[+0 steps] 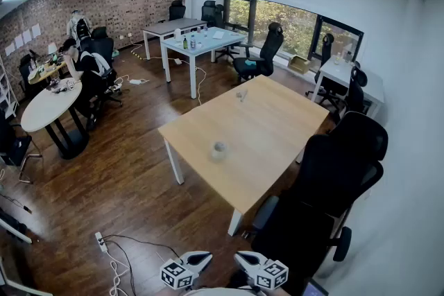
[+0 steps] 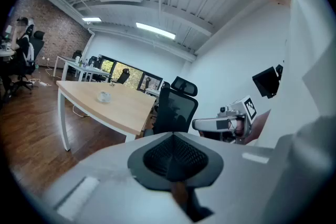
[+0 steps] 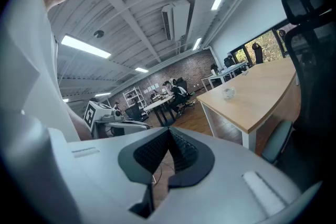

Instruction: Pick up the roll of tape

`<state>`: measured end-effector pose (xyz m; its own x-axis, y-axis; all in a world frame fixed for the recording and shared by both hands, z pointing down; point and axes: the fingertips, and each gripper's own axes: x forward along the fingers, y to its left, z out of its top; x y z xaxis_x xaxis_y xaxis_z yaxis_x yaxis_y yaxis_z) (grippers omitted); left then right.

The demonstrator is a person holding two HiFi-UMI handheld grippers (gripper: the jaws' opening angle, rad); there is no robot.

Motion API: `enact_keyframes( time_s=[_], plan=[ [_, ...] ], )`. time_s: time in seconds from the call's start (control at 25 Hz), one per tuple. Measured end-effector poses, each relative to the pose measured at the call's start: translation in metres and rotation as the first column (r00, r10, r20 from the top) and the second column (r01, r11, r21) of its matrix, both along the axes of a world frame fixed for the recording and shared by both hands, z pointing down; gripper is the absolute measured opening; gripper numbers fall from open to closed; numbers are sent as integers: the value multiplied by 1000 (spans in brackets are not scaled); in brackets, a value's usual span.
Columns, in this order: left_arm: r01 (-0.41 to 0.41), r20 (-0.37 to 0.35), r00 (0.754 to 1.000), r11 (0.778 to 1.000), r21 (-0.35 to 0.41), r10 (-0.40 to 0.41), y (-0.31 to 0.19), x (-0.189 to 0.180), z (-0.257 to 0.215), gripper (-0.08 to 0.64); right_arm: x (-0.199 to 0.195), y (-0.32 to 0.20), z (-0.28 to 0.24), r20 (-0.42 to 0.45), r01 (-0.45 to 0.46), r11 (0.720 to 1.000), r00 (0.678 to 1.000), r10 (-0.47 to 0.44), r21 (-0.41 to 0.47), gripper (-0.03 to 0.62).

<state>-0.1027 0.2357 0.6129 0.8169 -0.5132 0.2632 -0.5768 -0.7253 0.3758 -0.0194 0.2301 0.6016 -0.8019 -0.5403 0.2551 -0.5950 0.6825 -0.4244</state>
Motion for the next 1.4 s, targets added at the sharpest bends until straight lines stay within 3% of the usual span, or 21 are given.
enact_keyframes(
  time_s=[0.24, 0.44, 0.88, 1.04, 1.4],
  plan=[
    [14, -14, 1000, 1000, 22, -13, -41, 36, -14, 6, 34, -44, -9, -13, 3, 1000, 1000, -3, 14, 6],
    [27, 10, 1000, 1000, -16, -27, -57, 56, -2, 6, 49, -64, 0, -6, 33, 999, 999, -33, -6, 6],
    [125, 68, 990, 991, -37, -122, -83, 54, 6, 6, 60, -106, 8, 57, 97, 995, 994, -97, 8, 6],
    [112, 77, 991, 993, -49, -108, -88, 57, 4, 6, 58, -114, 1, 68, 106, 994, 992, -107, 12, 6],
    [35, 35, 999, 997, -62, -33, -132, 45, 7, 6, 42, -142, -6, -13, 44, 999, 999, -43, 14, 6]
  ],
)
